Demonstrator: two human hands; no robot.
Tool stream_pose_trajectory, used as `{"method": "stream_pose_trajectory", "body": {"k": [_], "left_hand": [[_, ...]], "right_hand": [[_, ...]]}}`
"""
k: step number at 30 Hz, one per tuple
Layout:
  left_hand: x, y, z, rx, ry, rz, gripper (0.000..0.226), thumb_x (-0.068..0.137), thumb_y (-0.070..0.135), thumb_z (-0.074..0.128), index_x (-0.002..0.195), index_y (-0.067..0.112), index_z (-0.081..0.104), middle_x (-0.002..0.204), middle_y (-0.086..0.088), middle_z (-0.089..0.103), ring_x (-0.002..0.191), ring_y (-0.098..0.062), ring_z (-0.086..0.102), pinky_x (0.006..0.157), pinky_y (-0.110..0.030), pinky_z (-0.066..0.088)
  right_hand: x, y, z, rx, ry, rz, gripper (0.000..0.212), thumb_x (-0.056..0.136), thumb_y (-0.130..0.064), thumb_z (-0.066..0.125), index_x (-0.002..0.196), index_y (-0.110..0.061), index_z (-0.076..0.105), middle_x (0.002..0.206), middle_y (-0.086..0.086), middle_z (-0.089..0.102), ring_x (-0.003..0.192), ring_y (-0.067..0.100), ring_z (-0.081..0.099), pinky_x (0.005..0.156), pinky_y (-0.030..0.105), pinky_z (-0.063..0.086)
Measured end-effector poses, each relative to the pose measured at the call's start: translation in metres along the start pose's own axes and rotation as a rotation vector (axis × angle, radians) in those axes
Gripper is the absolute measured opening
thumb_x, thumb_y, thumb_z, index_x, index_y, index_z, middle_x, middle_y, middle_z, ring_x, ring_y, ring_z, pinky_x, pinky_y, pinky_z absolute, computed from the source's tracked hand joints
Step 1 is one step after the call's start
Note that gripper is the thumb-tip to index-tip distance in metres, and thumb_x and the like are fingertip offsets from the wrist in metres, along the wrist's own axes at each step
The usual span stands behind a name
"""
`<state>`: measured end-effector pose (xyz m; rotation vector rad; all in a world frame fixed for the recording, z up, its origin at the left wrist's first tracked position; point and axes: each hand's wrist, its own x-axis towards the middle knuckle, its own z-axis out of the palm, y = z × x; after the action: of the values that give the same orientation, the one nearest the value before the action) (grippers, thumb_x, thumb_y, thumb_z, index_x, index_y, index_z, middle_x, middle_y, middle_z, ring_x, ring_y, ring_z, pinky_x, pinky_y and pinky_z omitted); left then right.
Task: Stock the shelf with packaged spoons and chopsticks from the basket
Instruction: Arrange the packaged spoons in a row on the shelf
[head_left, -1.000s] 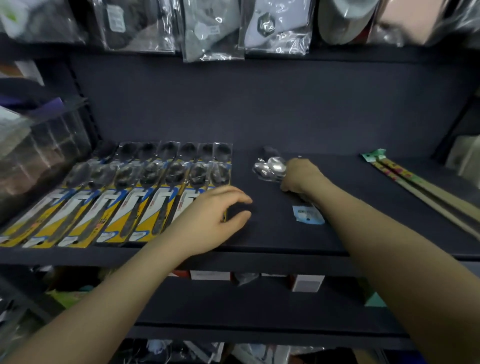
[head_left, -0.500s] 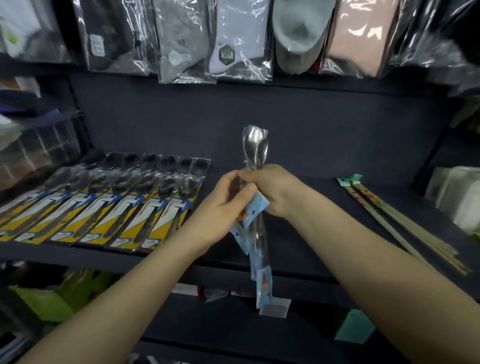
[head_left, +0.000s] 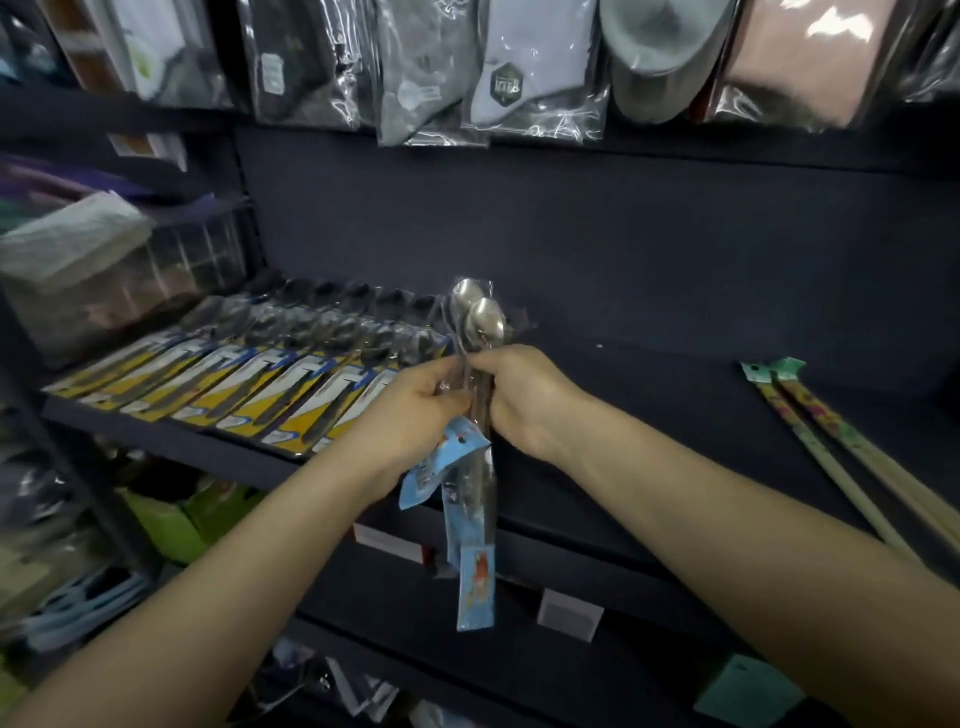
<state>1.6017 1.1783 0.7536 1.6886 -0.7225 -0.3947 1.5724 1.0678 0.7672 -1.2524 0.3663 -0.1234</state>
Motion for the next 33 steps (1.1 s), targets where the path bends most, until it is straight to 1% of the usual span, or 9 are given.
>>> {"method": "stream_pose_trajectory", "body": {"k": [3, 5, 8, 12, 18, 21, 24, 28, 33], "left_hand": [[0.01, -0.001, -0.004, 0.021, 0.023, -0.005, 0.037, 0.09, 0.002, 0.043, 0.11, 0.028, 0.061, 0.099, 0.001, 0.07, 0.09, -0.017, 0.064, 0.085, -0.033, 0.048], [0.017, -0.001, -0.011, -0.01, 0.016, -0.028, 0.032, 0.09, 0.007, 0.046, 0.113, 0.024, 0.06, 0.099, 0.002, 0.07, 0.09, -0.014, 0.065, 0.083, -0.031, 0.049], [0.03, 0.004, -0.022, -0.172, -0.034, -0.071, 0.019, 0.093, 0.026, 0.047, 0.097, 0.019, 0.064, 0.075, 0.007, 0.071, 0.068, -0.004, 0.066, 0.065, -0.019, 0.05], [0.048, 0.008, -0.038, -0.107, -0.047, -0.024, 0.024, 0.097, 0.016, 0.038, 0.08, 0.011, 0.054, 0.037, 0.012, 0.053, 0.035, 0.001, 0.047, 0.037, -0.009, 0.035], [0.076, -0.004, -0.075, -0.068, -0.056, -0.03, 0.027, 0.092, 0.009, 0.049, 0.067, 0.012, 0.059, 0.048, 0.004, 0.064, 0.042, -0.008, 0.055, 0.042, -0.018, 0.045], [0.087, -0.006, -0.092, -0.066, -0.076, -0.049, 0.022, 0.089, 0.005, 0.051, 0.071, 0.006, 0.063, 0.051, 0.002, 0.068, 0.043, -0.004, 0.058, 0.042, -0.013, 0.045], [0.097, -0.015, -0.109, -0.095, -0.04, -0.079, 0.024, 0.092, 0.008, 0.048, 0.071, 0.007, 0.06, 0.042, 0.005, 0.063, 0.036, -0.002, 0.054, 0.037, -0.011, 0.04], [0.112, -0.026, -0.123, -0.166, 0.012, -0.091, 0.022, 0.093, 0.012, 0.047, 0.076, 0.009, 0.061, 0.052, 0.005, 0.069, 0.05, -0.01, 0.059, 0.046, -0.016, 0.049], [0.114, -0.03, -0.12, -0.077, -0.07, -0.052, 0.02, 0.093, 0.012, 0.048, 0.075, 0.009, 0.058, 0.058, 0.003, 0.066, 0.044, -0.007, 0.054, 0.043, -0.015, 0.046]], "right_hand": [[0.01, -0.002, -0.002, -0.138, 0.028, -0.095, 0.024, 0.094, -0.009, 0.05, 0.113, 0.005, 0.056, 0.1, 0.016, 0.066, 0.09, 0.025, 0.065, 0.085, 0.035, 0.053], [0.016, -0.003, -0.002, -0.189, 0.054, -0.154, 0.027, 0.092, -0.008, 0.055, 0.114, 0.007, 0.057, 0.099, 0.018, 0.067, 0.088, 0.027, 0.066, 0.083, 0.037, 0.054], [0.024, -0.009, 0.006, -0.159, 0.068, -0.218, 0.024, 0.092, -0.006, 0.054, 0.11, 0.01, 0.057, 0.089, 0.019, 0.065, 0.078, 0.028, 0.064, 0.08, 0.04, 0.055], [0.043, -0.016, 0.012, -0.217, 0.096, -0.238, 0.019, 0.096, -0.013, 0.049, 0.089, -0.002, 0.063, 0.075, 0.01, 0.065, 0.065, 0.02, 0.063, 0.071, 0.035, 0.055], [0.078, -0.023, 0.013, -0.539, 0.133, -0.258, 0.035, 0.099, -0.022, 0.041, 0.085, 0.0, 0.064, 0.078, 0.012, 0.066, 0.07, 0.015, 0.061, 0.079, 0.032, 0.053], [0.095, -0.023, 0.006, -0.698, 0.235, -0.249, 0.034, 0.096, -0.028, 0.046, 0.078, -0.002, 0.058, 0.063, 0.016, 0.054, 0.057, 0.014, 0.048, 0.056, 0.025, 0.046], [0.107, -0.022, -0.011, -0.608, 0.403, -0.249, 0.036, 0.094, -0.032, 0.051, 0.065, -0.01, 0.056, 0.041, -0.007, 0.047, 0.036, 0.002, 0.04, 0.038, 0.012, 0.031], [0.121, -0.027, -0.027, -0.436, 0.511, -0.084, 0.026, 0.094, -0.015, 0.048, 0.069, -0.011, 0.056, 0.059, 0.003, 0.045, 0.047, 0.014, 0.036, 0.036, 0.017, 0.029], [0.141, -0.021, -0.031, -0.469, 0.508, 0.051, 0.023, 0.094, -0.008, 0.05, 0.072, -0.011, 0.051, 0.065, 0.005, 0.054, 0.032, 0.002, 0.052, 0.032, 0.01, 0.04]]}}
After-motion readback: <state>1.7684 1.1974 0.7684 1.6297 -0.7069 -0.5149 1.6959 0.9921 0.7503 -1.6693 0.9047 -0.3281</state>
